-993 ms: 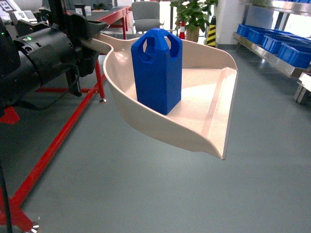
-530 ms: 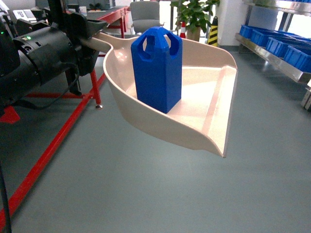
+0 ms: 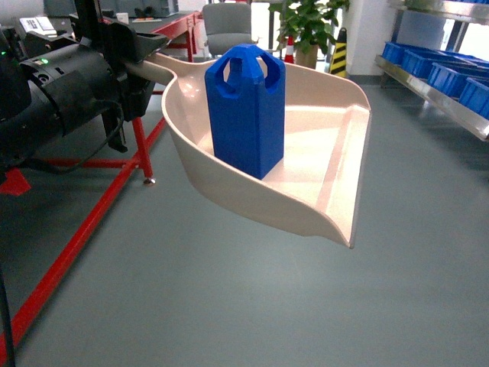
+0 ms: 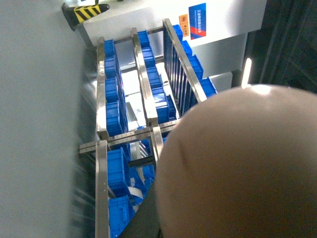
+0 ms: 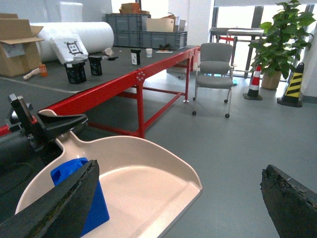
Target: Place part in tray to right shelf
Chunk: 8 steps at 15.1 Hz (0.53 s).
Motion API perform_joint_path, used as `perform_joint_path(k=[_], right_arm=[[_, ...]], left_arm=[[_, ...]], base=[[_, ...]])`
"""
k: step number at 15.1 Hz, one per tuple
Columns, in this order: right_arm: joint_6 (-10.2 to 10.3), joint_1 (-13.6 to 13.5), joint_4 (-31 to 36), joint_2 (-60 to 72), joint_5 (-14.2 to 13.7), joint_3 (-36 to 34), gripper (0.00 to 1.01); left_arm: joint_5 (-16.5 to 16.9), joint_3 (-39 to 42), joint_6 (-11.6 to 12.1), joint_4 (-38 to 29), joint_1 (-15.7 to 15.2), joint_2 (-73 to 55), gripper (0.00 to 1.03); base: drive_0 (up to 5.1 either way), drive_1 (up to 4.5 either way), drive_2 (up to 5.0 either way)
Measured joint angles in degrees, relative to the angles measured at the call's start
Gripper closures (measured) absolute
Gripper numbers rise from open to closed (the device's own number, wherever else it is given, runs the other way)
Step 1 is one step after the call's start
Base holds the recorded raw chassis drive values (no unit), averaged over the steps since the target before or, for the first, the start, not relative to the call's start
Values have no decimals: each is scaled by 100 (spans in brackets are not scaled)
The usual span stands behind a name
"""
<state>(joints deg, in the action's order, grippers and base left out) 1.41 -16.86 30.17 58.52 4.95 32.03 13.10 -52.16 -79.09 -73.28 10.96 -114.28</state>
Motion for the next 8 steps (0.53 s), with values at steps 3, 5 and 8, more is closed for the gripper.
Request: perform_joint_path(k=[3, 5, 8], right_arm=[[0, 0, 9, 0, 0, 0, 3], [0, 0, 15, -2, 0, 0, 3], [0, 0, 4, -7, 2, 0, 3]], left_arm=[[4, 0, 0, -11, 2, 0, 90], [4, -2, 0, -4, 2, 0, 90], [0, -2, 2, 13, -2, 0, 90]], base=[[11, 443, -421], [11, 443, -421], [11, 443, -421]])
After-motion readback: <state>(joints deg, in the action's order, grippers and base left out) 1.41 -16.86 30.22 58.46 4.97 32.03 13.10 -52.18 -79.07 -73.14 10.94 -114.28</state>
